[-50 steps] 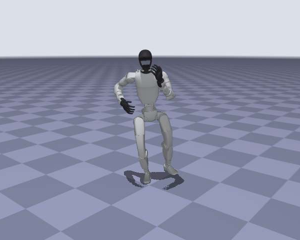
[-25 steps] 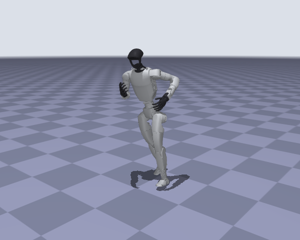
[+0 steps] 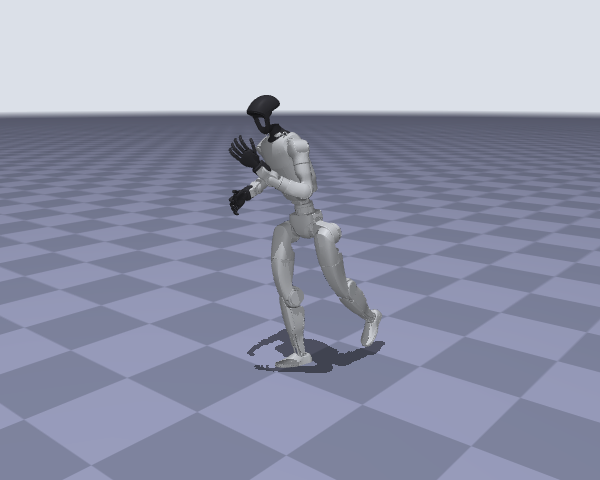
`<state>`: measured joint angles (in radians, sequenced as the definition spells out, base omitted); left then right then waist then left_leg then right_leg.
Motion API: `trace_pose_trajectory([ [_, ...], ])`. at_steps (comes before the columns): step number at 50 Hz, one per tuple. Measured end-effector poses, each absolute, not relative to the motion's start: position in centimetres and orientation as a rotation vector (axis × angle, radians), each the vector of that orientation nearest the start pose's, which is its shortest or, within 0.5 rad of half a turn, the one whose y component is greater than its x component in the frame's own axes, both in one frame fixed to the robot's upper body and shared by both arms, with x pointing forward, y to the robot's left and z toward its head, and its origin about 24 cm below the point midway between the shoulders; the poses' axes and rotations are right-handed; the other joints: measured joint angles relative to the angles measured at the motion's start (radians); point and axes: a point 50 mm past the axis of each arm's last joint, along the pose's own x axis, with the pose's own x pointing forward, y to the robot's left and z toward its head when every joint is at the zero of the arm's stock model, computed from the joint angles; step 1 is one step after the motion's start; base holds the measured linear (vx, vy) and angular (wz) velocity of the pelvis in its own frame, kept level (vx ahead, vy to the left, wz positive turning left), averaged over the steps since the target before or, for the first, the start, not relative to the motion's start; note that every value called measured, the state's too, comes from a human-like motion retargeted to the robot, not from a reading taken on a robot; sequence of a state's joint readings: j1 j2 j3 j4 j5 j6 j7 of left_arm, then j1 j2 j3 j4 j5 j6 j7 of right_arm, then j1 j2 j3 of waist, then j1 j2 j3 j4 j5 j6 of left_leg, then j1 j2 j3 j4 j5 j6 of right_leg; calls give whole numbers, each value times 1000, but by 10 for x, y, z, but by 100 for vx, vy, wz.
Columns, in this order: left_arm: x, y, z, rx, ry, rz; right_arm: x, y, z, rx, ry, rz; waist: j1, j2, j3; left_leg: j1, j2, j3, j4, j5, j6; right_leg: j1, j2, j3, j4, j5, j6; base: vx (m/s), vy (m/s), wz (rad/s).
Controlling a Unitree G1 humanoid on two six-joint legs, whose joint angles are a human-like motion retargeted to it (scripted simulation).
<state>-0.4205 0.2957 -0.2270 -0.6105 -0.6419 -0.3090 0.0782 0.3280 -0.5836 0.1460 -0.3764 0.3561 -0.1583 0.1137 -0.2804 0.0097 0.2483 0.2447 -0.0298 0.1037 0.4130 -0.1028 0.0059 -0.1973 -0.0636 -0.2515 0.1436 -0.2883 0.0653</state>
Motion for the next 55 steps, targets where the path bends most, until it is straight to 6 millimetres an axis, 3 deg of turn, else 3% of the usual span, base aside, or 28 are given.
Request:
trace_pose_trajectory([
  [2,228,134,218,-378,-828,-357,211,-168,84,-143,-188,347,49,-7,23,-110,8,11,287,-104,94,-8,-14,50,159,-130,-47,105,-6,-127],
  [3,233,147,185,-492,-666,-254,228,-157,94,-158,-252,343,83,1,12,-211,37,38,453,-172,118,-40,-5,74,234,-188,-63,105,-2,-104],
  [5,218,185,124,-226,-425,-72,251,-141,128,-225,-428,375,149,0,-32,-410,90,71,681,-281,165,-76,5,101,303,-252,-63,111,0,-93],
  [7,180,212,101,-661,-337,113,252,-126,163,-98,-583,362,260,-54,-59,-517,89,128,691,-325,152,-25,-15,154,264,-237,-32,120,2,-102],
  [8,165,222,98,-761,-318,165,247,-118,176,4,-640,385,311,-83,-78,-582,59,119,648,-347,191,0,-29,167,215,-193,-10,120,2,-81],
  [10,141,244,109,-434,-288,137,231,-105,193,200,-711,492,429,-148,-103,-643,12,149,449,-331,188,66,-66,209,116,-65,32,123,7,-94],
  [13,134,247,116,-612,-291,145,216,-85,196,327,-679,675,552,-178,-109,-599,3,242,-26,-243,96,205,-76,262,-31,188,94,128,20,-104],
  [15,131,255,124,-332,-305,240,209,-83,189,289,-643,766,563,-131,-96,-571,36,285,-187,-261,-2,353,-40,286,-113,310,99,130,29,-36],
  [16,137,243,127,-359,-311,86,207,-79,184,264,-622,809,563,-109,-75,-523,42,296,-290,-253,-48,405,-18,312,-103,331,81,128,29,-17],
  [18,146,224,134,-471,-375,-52,204,-76,167,240,-551,829,540,-55,-32,-474,85,295,-294,-254,-104,491,24,324,-13,317,26,125,28,4],
  [20,165,204,144,-415,-438,-150,204,-79,146,216,-467,783,508,-8,12,-394,123,251,-275,-240,-94,463,59,266,261,217,-20,117,28,31],
  [22,197,174,165,-513,-601,-221,212,-87,121,107,-401,655,482,-37,32,-401,109,219,-125,-361,16,303,9,216,614,57,-74,111,27,28],
  [23,211,161,180,-388,-680,-279,212,-96,107,57,-350,605,462,-58,35,-400,92,213,-65,-423,53,221,-15,216,750,-10,-87,111,24,40],
  [25,229,134,222,-379,-837,-400,206,-117,85,-5,-262,497,400,-122,-8,-432,32,191,17,-503,129,-9,-63,230,974,-72,-12,113,22,73],
  [27,226,115,263,-295,-1049,-509,192,-139,81,37,-227,459,287,-75,-42,-374,50,155,-41,-457,56,-74,-11,203,859,-134,-95,117,21,130],
  [30,212,100,303,-385,-1233,-575,175,-172,88,-27,-199,415,70,18,-102,-298,65,51,-118,-344,24,-113,5,73,489,-86,-60,127,8,190],
  [33,206,93,314,-631,-1218,-721,172,-191,82,-82,-128,368,-92,37,-115,-174,36,-39,-203,-166,-10,-74,-23,-16,35,23,21,138,-15,172],
  [35,211,93,307,-563,-1200,-692,171,-198,73,-145,-78,348,-128,21,-105,-46,30,-70,-267,-54,-27,-72,-29,-19,-99,41,87,143,-29,46],
  [37,216,97,288,-652,-1096,-693,182,-194,67,-206,-69,360,-106,-2,-54,80,27,-66,-265,16,-15,-42,-20,15,-107,62,107,139,-29,-72],
  [38,221,103,276,-541,-1061,-636,189,-191,66,-239,-71,380,-84,-18,-28,115,17,-50,-206,27,6,-16,-21,40,-78,73,99,135,-24,-124],
  [40,233,119,240,-509,-899,-529,208,-182,68,-276,-103,407,-20,-40,14,88,11,23,59,-25,50,23,-26,102,45,27,47,130,-16,-144],
  [43,242,155,163,-126,-611,-194,239,-169,106,-334,-315,373,88,-4,2,-185,92,80,584,-229,113,-18,0,142,288,-161,-3,124,-5,-77],
  [45,226,174,120,-71,-415,-127,247,-163,139,-269,-478,305,173,-5,-36,-374,112,76,752,-321,149,-6,-4,135,326,-213,7,126,-3,5],
  [46,214,182,109,-93,-346,-111,246,-162,150,-184,-538,249,227,-29,-64,-451,104,87,748,-343,160,20,-16,134,298,-198,18,130,-5,12],
  [48,190,198,97,-129,-230,-91,242,-161,164,9,-613,151,346,-99,-117,-571,72,133,641,-361,188,69,-50,150,228,-125,46,132,-5,-18],
  [50,174,217,100,-130,-204,-15,240,-155,167,229,-617,143,464,-183,-152,-634,32,218,381,-320,223,101,-90,191,162,9,68,135,2,-67],
  [52,162,229,100,-173,-159,11,239,-150,164,322,-600,135,559,-211,-143,-574,17,303,-10,-239,140,192,-85,245,86,163,81,140,14,-86],
  [55,153,237,107,-179,-180,-1,231,-144,155,301,-560,221,613,-139,-77,-466,45,347,-394,-205,-46,443,-14,317,-46,350,68,143,25,-13],
])
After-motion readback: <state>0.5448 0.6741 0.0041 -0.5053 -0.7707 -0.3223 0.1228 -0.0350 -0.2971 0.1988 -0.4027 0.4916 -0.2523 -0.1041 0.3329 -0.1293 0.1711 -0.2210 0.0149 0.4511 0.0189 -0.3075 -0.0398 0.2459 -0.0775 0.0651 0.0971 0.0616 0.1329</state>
